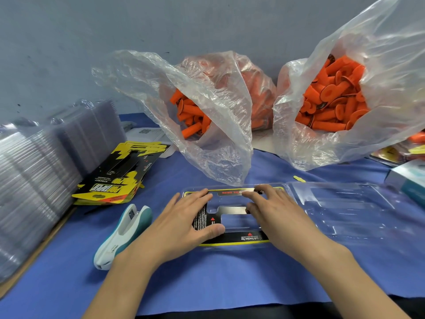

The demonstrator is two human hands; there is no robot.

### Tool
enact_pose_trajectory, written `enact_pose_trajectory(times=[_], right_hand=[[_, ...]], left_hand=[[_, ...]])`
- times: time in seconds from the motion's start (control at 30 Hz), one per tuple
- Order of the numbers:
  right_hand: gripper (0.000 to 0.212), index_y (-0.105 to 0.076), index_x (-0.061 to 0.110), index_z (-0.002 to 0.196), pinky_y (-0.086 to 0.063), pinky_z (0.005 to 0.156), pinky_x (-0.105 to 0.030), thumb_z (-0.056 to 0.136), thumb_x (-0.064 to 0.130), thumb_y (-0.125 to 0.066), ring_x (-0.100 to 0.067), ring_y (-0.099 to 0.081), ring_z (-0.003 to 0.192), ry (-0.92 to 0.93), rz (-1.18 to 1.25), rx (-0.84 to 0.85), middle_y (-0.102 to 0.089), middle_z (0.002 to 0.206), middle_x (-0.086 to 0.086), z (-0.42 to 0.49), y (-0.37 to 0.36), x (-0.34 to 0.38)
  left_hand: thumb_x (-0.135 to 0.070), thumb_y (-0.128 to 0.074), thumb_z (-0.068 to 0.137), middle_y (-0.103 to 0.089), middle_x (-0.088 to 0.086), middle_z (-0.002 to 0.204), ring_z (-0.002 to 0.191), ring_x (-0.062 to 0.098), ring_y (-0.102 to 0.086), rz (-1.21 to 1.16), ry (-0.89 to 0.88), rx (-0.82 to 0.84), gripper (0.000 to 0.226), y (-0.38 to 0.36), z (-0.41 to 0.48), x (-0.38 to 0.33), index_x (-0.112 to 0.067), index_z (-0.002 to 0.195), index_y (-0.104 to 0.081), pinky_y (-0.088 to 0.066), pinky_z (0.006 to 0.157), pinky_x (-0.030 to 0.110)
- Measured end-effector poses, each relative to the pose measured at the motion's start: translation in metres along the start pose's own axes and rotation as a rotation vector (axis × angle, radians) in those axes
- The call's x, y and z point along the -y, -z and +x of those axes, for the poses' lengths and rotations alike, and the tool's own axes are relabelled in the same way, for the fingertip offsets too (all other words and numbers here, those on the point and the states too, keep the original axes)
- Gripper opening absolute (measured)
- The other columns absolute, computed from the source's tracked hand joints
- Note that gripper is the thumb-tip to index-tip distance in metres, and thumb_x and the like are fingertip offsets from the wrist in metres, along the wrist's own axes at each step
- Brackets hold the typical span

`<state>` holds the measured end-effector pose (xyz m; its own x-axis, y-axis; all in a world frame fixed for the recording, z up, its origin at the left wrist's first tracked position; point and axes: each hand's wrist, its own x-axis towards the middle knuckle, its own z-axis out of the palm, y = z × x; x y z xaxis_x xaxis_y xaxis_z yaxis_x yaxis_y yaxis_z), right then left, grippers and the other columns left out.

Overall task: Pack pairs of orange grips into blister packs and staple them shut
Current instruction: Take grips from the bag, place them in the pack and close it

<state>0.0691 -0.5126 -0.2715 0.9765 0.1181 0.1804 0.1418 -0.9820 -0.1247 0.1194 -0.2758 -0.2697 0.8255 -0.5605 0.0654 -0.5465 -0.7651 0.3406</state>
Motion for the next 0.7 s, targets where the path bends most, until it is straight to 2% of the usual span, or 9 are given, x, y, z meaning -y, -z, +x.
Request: enact_pose_trajectory(times=[0.07, 0.1, 0.2, 0.27, 0.33, 0.47, 0.6, 0.7], right_hand=[[0.040, -0.032, 0.034, 0.146, -0.024, 0.106, -0.029, 0.106, 0.033, -0.028, -0.020, -0.033, 0.135, -0.004, 0.014, 0.000, -0.032, 0.150, 0.002, 0.001, 0.000, -0.001], [0.040, -0.032, 0.035, 0.146, -0.024, 0.107, -0.029, 0.106, 0.034, -0.028, -0.020, -0.034, 0.135, -0.010, 0.025, -0.001, -0.033, 0.149, 0.003, 0.001, 0.000, -0.002], [0.039, -0.033, 0.037, 0.145, -0.025, 0.105, -0.028, 0.106, 0.035, -0.027, -0.019, -0.036, 0.133, -0.012, 0.032, -0.006, -0.034, 0.148, 0.006, 0.002, -0.003, -0.002], [0.039, -0.035, 0.038, 0.144, -0.026, 0.105, -0.028, 0.106, 0.038, -0.027, -0.018, -0.037, 0.132, -0.027, 0.052, -0.012, -0.035, 0.147, 0.007, 0.002, -0.003, -0.003], [0.039, -0.036, 0.039, 0.144, -0.027, 0.104, -0.028, 0.106, 0.040, -0.026, -0.018, -0.038, 0.131, -0.036, 0.079, -0.014, -0.036, 0.147, 0.008, 0.001, -0.004, -0.003], [0.040, -0.034, 0.040, 0.145, -0.027, 0.104, -0.028, 0.106, 0.040, -0.025, -0.019, -0.037, 0.132, -0.032, 0.078, -0.007, -0.034, 0.149, 0.010, 0.001, -0.003, -0.005], [0.040, -0.034, 0.037, 0.145, -0.024, 0.106, -0.027, 0.106, 0.040, -0.025, -0.017, -0.034, 0.134, -0.020, 0.050, -0.010, -0.033, 0.150, 0.008, -0.001, -0.001, -0.004], [0.048, -0.034, 0.040, 0.145, -0.023, 0.111, -0.030, 0.101, 0.056, -0.022, -0.018, -0.031, 0.138, -0.048, 0.103, 0.044, -0.032, 0.152, 0.008, 0.000, 0.003, -0.002]], left_hand=[[-0.082, -0.025, 0.080, -0.016, -0.029, 0.156, 0.136, -0.020, -0.003, -0.041, 0.024, 0.005, 0.085, -0.002, 0.000, 0.000, -0.040, 0.154, -0.021, 0.005, 0.120, 0.024], [-0.078, -0.024, 0.083, -0.022, -0.026, 0.155, 0.138, -0.016, -0.009, -0.085, 0.050, -0.008, 0.080, -0.003, 0.001, 0.000, -0.039, 0.153, -0.023, 0.000, 0.121, 0.025], [-0.056, -0.030, 0.099, -0.040, -0.016, 0.149, 0.136, 0.005, -0.030, -0.111, 0.078, -0.106, 0.055, -0.006, 0.005, -0.004, -0.032, 0.148, -0.034, -0.021, 0.114, 0.027], [-0.042, -0.031, 0.104, -0.039, -0.012, 0.149, 0.136, 0.007, -0.030, -0.029, 0.048, -0.141, 0.046, -0.008, 0.007, -0.005, -0.026, 0.147, -0.037, -0.019, 0.113, 0.023], [-0.039, -0.030, 0.105, -0.035, -0.012, 0.152, 0.138, 0.006, -0.028, 0.017, 0.027, -0.134, 0.046, -0.009, 0.007, -0.003, -0.024, 0.149, -0.036, -0.016, 0.114, 0.022], [-0.043, -0.026, 0.104, -0.031, -0.015, 0.154, 0.141, 0.004, -0.026, 0.017, 0.016, -0.095, 0.050, -0.006, 0.002, 0.003, -0.026, 0.151, -0.033, -0.018, 0.116, 0.022], [-0.065, -0.023, 0.093, -0.022, -0.022, 0.156, 0.143, -0.002, -0.019, -0.035, 0.001, -0.053, 0.070, -0.004, -0.004, 0.006, -0.030, 0.153, -0.028, -0.015, 0.117, 0.020], [-0.080, -0.032, 0.082, -0.015, -0.033, 0.152, 0.139, -0.013, -0.010, -0.073, 0.020, -0.017, 0.083, -0.002, -0.006, 0.008, -0.037, 0.153, -0.022, -0.012, 0.118, 0.021]])
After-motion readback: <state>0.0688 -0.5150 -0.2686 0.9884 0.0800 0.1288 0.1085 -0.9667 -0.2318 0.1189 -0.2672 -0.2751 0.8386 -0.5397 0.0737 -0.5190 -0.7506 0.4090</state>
